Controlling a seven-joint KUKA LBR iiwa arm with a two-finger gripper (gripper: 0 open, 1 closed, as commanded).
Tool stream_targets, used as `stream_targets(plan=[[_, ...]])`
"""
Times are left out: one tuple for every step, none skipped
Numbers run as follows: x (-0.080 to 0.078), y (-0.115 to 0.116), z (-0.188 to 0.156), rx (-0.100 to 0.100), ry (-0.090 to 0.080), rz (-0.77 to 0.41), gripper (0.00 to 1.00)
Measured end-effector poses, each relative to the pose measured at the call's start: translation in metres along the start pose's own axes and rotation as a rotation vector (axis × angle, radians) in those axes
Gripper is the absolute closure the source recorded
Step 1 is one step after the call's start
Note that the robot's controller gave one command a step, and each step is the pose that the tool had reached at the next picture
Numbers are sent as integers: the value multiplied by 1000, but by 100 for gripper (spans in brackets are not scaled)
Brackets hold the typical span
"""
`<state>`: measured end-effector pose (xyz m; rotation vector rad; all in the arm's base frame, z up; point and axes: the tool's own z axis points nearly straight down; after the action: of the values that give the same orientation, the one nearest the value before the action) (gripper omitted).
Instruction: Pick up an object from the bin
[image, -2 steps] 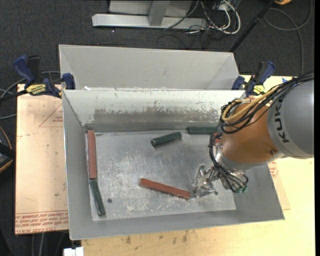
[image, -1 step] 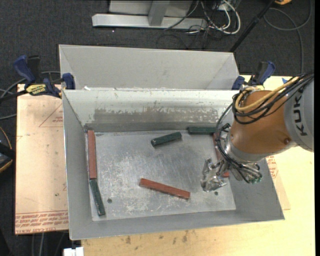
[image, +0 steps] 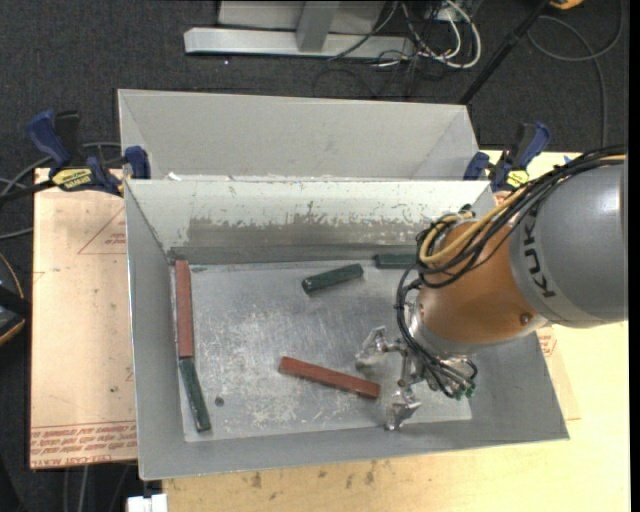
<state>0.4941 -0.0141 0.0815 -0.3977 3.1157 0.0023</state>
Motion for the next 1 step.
stream_targets(plan=[[-1,-1,-2,1,-2,1,0]])
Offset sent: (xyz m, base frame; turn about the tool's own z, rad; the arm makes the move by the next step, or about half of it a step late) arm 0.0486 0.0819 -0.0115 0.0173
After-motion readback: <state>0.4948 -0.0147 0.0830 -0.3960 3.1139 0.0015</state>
